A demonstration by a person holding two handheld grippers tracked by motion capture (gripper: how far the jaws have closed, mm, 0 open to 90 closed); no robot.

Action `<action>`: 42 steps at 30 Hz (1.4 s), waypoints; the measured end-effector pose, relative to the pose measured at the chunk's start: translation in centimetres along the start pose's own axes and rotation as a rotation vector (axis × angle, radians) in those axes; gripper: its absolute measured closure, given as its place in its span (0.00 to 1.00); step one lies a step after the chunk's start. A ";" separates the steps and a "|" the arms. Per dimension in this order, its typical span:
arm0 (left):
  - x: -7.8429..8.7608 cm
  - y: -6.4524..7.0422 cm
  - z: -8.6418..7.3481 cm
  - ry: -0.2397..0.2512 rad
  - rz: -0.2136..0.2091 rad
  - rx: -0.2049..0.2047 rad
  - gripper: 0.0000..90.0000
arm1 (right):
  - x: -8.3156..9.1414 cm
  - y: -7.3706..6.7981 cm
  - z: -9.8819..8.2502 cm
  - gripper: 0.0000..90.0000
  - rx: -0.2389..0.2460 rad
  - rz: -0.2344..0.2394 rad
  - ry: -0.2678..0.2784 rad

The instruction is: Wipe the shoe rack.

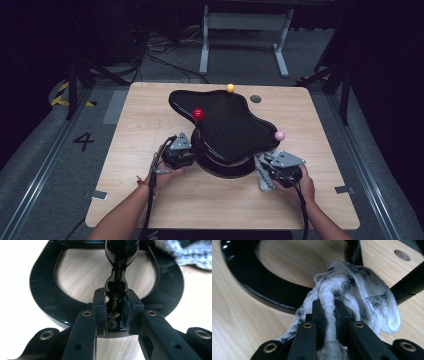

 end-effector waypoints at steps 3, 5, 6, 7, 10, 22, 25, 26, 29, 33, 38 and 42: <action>0.0 0.4 -0.1 0.005 -0.013 -0.003 0.83 | -0.3 0.4 -0.1 0.91 -0.006 -0.002 0.000; 0.0 0.7 -0.1 0.004 -0.019 -0.002 0.83 | -0.5 0.6 -0.2 0.91 -0.014 0.007 0.005; 0.0 0.7 -0.2 0.009 -0.021 -0.011 0.83 | -0.6 0.6 -0.2 0.91 -0.019 0.015 0.009; 0.0 0.8 -0.2 0.012 -0.022 -0.002 0.83 | -0.7 0.7 -0.3 0.91 -0.020 0.022 0.011; 0.0 0.9 -0.3 0.018 -0.025 0.003 0.83 | -1.0 0.4 -0.1 0.91 -0.009 0.035 0.013; 0.3 1.9 -0.7 0.019 -0.053 -0.007 0.83 | -1.3 -0.7 0.6 0.90 0.044 0.052 0.016; 0.3 2.0 -0.7 0.022 -0.062 -0.015 0.83 | -1.3 -0.7 0.6 0.90 0.040 0.053 0.014; 0.3 2.1 -0.7 0.020 -0.063 -0.018 0.83 | -1.3 -0.7 0.6 0.90 0.041 0.053 0.015; 0.2 2.1 -0.8 0.030 -0.066 -0.012 0.83 | -1.2 -1.3 0.8 0.90 0.057 0.069 0.025; 0.1 2.2 -0.8 0.033 -0.068 -0.007 0.83 | -1.0 -3.1 1.3 0.90 0.090 0.116 0.039; 0.0 2.4 -0.7 0.032 -0.080 -0.010 0.83 | -0.8 -5.4 2.1 0.90 0.141 0.149 0.050; -0.2 2.8 -0.7 0.032 -0.104 -0.015 0.83 | -0.9 -4.9 1.9 0.90 0.113 0.147 0.052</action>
Point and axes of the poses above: each handheld gripper's, and its own axes: x roughly backward along the jaws, z roughly out of its top, y roughly to its right, the point moved 3 cm from there along -x, roughly forward along the jaws, and after that the axes turned 4 degrees about -z, right-handed, at the moved point
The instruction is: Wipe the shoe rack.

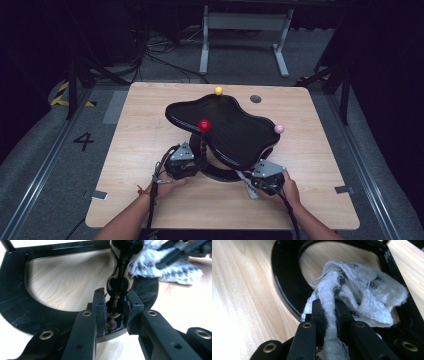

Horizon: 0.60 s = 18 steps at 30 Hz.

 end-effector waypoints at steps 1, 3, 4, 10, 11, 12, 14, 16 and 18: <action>-0.2 0.2 0.0 0.002 -0.010 -0.006 0.83 | 0.0 0.3 -0.2 0.90 -0.013 0.001 0.003; -0.5 0.6 0.3 -0.010 -0.013 -0.029 0.83 | 0.1 1.1 -0.4 0.90 -0.029 -0.018 0.002; -0.6 0.8 0.4 -0.025 -0.005 -0.035 0.83 | 0.1 1.4 -0.6 0.90 -0.031 -0.037 0.004; -1.0 0.8 0.5 -0.011 -0.032 -0.026 0.83 | 0.0 3.7 -1.4 0.90 -0.057 -0.090 0.001; -1.0 0.8 0.4 -0.009 -0.036 -0.023 0.83 | 0.0 4.0 -1.5 0.90 -0.059 -0.099 -0.004; -1.0 0.7 0.4 -0.005 -0.044 -0.021 0.83 | 0.0 4.3 -1.6 0.90 -0.067 -0.103 -0.008; -1.1 0.7 0.4 -0.001 -0.048 -0.020 0.83 | 0.1 4.8 -1.8 0.90 -0.085 -0.108 -0.015; -1.1 0.7 0.4 -0.004 -0.049 -0.019 0.83 | 0.0 5.4 -1.9 0.90 -0.091 -0.115 -0.023; -1.1 0.7 0.4 -0.006 -0.044 -0.021 0.83 | -0.2 6.0 -1.9 0.90 -0.110 -0.111 -0.028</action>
Point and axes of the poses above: each handheld gripper's, and its own axes: x roughly backward along the jaws, z roughly out of its top, y roughly to its right, the point moved 3 cm from there along -x, roughly forward along the jaws, and after that the axes turned 4 degrees about -z, right-handed, at the moved point
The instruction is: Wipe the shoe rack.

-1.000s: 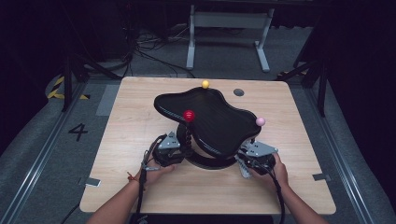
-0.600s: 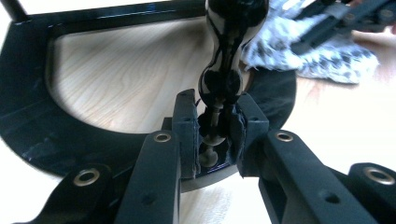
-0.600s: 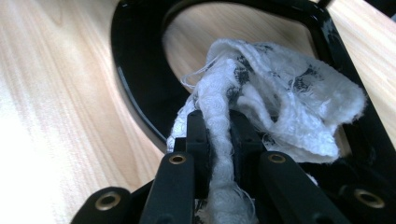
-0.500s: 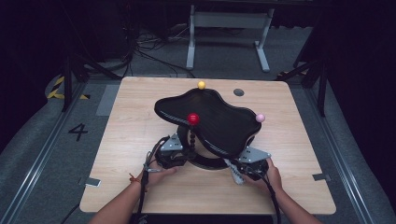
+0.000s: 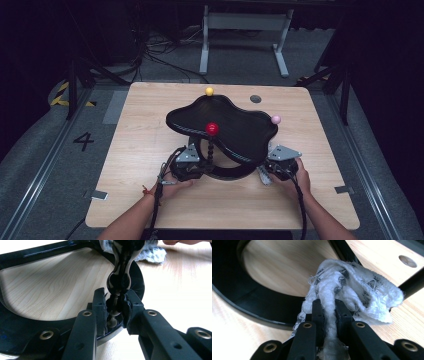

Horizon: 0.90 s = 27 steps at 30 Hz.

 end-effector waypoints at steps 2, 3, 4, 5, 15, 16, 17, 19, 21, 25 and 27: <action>0.0 0.0 0.0 0.000 0.000 -0.001 0.83 | -0.3 0.4 0.0 0.90 -0.005 -0.008 -0.006; 0.0 0.0 0.0 0.005 -0.004 -0.002 0.83 | -0.3 0.7 0.0 0.90 -0.008 -0.017 -0.002; -0.1 -0.1 -0.1 0.008 -0.007 -0.001 0.83 | -0.3 0.9 0.0 0.90 -0.007 -0.029 0.005; -0.1 -0.1 -0.1 0.008 -0.009 -0.001 0.83 | -0.4 1.2 -0.1 0.90 -0.010 -0.037 0.006; -0.1 -0.1 -0.1 0.014 -0.013 -0.001 0.83 | -1.1 3.3 -0.5 0.90 -0.071 -0.030 0.045; -0.1 -0.1 -0.2 0.010 -0.012 -0.001 0.83 | -1.1 3.2 -0.4 0.90 -0.071 -0.024 0.051; -0.1 -0.1 -0.2 0.011 -0.011 0.000 0.83 | -1.2 3.1 -0.3 0.90 -0.060 -0.018 0.051; -0.1 -0.1 -0.2 0.005 -0.008 0.002 0.83 | -1.3 3.0 -0.3 0.90 -0.067 -0.015 0.051; -0.1 -0.1 -0.2 0.004 -0.006 0.001 0.83 | -1.4 2.8 -0.3 0.90 -0.065 -0.003 0.052; -0.1 -0.1 -0.1 0.007 -0.003 -0.007 0.83 | -1.4 2.0 0.0 0.90 -0.053 0.033 0.052; -0.1 0.0 -0.2 0.004 -0.003 0.001 0.83 | -1.3 1.4 0.2 0.90 -0.051 0.074 0.050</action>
Point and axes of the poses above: each handheld gripper's, and its own axes: x roughly backward along the jaws, z roughly out of its top, y roughly to its right, the point moved 3 cm from there along -x, roughly forward along the jaws, and after that the axes turned 4 degrees about -z, right-handed, at the moved point
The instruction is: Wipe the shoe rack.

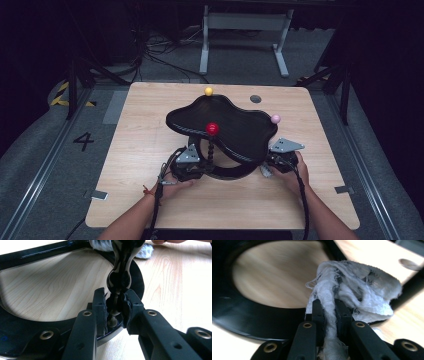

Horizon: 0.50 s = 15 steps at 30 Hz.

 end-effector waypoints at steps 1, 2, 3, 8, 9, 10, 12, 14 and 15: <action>0.0 0.0 0.0 0.003 -0.001 -0.001 0.83 | 0.1 -0.3 0.0 0.90 0.005 0.015 0.000; 0.0 0.0 0.0 0.005 0.001 -0.004 0.83 | 0.1 -0.6 0.0 0.90 0.013 0.020 0.001; 0.0 0.0 0.0 0.005 0.001 -0.002 0.83 | 0.2 -0.9 0.0 0.90 0.010 0.036 0.003; -0.1 0.0 0.0 0.006 0.003 0.001 0.83 | 0.6 -3.0 0.1 0.90 0.039 0.090 0.009; 0.0 0.0 0.0 0.004 0.002 0.004 0.83 | 0.7 -3.5 0.2 0.90 0.051 0.093 0.007; 0.0 0.0 0.0 0.005 0.002 0.004 0.83 | 0.7 -4.0 0.3 0.90 0.065 0.103 0.004; -0.1 0.0 0.0 0.007 0.002 0.006 0.83 | 0.7 -5.0 0.6 0.90 0.083 0.125 0.002; -0.1 0.0 0.0 0.008 0.004 0.007 0.83 | 0.6 -6.1 0.9 0.90 0.090 0.138 0.000; -0.1 0.0 -0.1 0.013 0.003 0.011 0.83 | 0.6 -6.5 1.0 0.90 0.095 0.132 -0.007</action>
Point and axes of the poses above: each handheld gripper's, and its own axes: x roughly backward along the jaws, z roughly out of its top, y roughly to its right, the point moved 3 cm from there along -x, roughly forward along the jaws, and after that the axes turned 4 degrees about -z, right-handed, at the moved point
